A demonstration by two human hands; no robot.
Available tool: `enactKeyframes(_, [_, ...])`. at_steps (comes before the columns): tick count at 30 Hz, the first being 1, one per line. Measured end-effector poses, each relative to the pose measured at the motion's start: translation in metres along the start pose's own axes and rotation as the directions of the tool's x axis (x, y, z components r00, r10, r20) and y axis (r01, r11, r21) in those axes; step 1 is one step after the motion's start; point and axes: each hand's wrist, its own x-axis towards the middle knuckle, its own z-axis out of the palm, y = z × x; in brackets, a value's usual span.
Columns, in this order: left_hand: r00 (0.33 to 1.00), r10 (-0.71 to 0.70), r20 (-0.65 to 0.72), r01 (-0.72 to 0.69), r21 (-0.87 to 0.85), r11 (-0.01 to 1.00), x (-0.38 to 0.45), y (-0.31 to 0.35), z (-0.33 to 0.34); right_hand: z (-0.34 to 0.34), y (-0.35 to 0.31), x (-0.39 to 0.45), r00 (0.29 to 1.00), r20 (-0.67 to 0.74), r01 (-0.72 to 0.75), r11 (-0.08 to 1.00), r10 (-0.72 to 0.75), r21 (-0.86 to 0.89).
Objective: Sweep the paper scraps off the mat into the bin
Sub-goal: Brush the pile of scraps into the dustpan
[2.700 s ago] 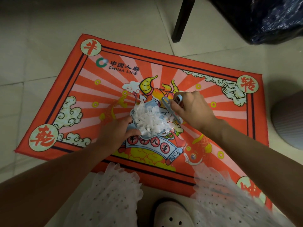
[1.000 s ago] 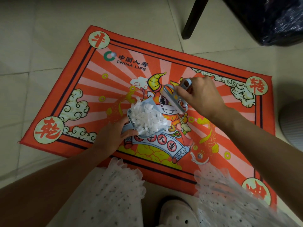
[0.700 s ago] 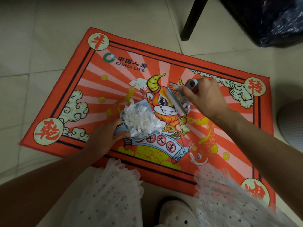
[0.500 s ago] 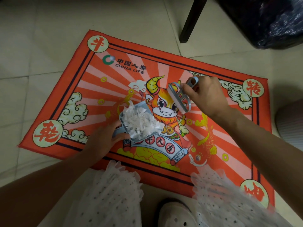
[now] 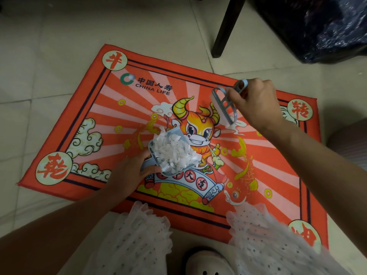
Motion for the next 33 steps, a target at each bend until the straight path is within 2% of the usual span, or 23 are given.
enactKeyframes(6, [1.000, 0.003, 0.031, -0.003, 0.001, 1.000, 0.006, 0.006, 0.009, -0.009, 0.015, 0.000, 1.000, -0.008, -0.019, 1.000, 0.019, -0.012])
enactKeyframes(11, [0.999, -0.010, 0.038, 0.010, 0.008, 1.000, 0.013, 0.021, 0.017, -0.012, 0.025, -0.007, 0.995, 0.019, -0.095, 0.992, 0.094, 0.081])
enactKeyframes(21, [0.997, 0.072, 0.039, -0.073, 0.013, 0.997, 0.042, 0.062, 0.015, -0.016, 0.015, -0.029, 0.989, 0.144, 0.012, 0.990, -0.032, 0.138])
enactKeyframes(25, [0.997, 0.044, 0.070, -0.044, -0.007, 0.999, 0.052, 0.082, 0.011, -0.028, 0.027, -0.025, 0.989, 0.147, 0.014, 0.996, -0.027, 0.092])
enactKeyframes(33, [0.987, 0.142, 0.076, -0.144, 0.017, 0.989, 0.068, 0.123, -0.004, -0.071, 0.036, -0.020, 0.993, 0.114, 0.034, 0.996, -0.044, 0.087])
